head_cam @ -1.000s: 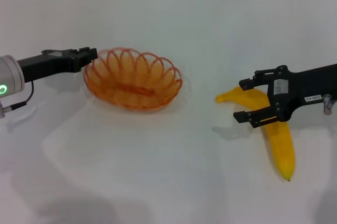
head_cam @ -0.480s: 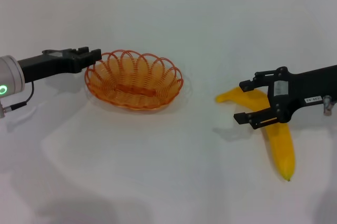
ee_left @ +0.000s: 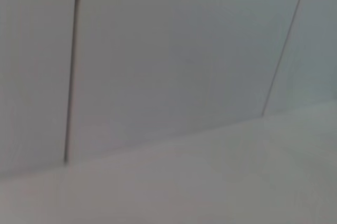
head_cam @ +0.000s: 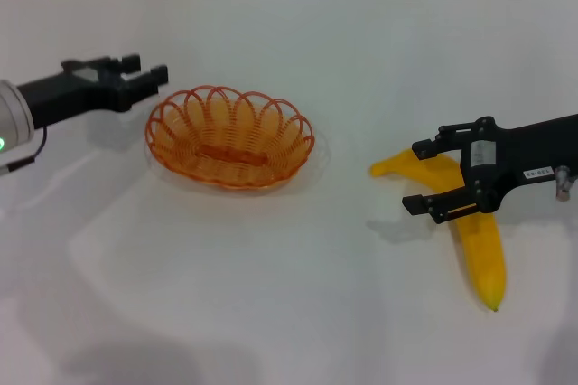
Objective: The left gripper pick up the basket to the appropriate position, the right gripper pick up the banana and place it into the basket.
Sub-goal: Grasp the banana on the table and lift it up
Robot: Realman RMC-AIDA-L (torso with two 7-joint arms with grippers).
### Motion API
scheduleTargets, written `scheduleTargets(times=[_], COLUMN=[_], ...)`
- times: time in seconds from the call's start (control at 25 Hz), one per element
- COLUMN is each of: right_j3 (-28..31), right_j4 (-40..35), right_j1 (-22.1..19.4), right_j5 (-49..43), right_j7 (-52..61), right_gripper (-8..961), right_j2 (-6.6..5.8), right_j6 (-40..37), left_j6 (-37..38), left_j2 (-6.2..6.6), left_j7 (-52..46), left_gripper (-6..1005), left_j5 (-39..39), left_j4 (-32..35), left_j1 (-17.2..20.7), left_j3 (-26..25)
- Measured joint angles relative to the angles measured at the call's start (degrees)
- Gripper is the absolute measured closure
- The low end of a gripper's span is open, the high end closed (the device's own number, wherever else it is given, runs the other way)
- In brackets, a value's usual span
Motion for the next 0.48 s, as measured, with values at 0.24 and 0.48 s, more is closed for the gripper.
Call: scheduleTargets(times=[0.24,0.48], right_j3=[0.0,0.0], right_j4=[0.0,0.1], right_j1=[0.0,-0.1], right_j5=[0.0,0.0], right_j7=[0.0,0.2], right_gripper=[90,90], right_j2=[0.0,0.0], right_j6=[0.0,-0.1], left_j6=[5.1,12.7], left_j2=[-0.16,-0.16], left_j7=[7.8,8.1], left_gripper=[484,482], left_j5=[-6.5,-7.3], left_j4=[-0.5,-0.2], left_j1=[0.9,1.8], left_j3=[0.3,0.3])
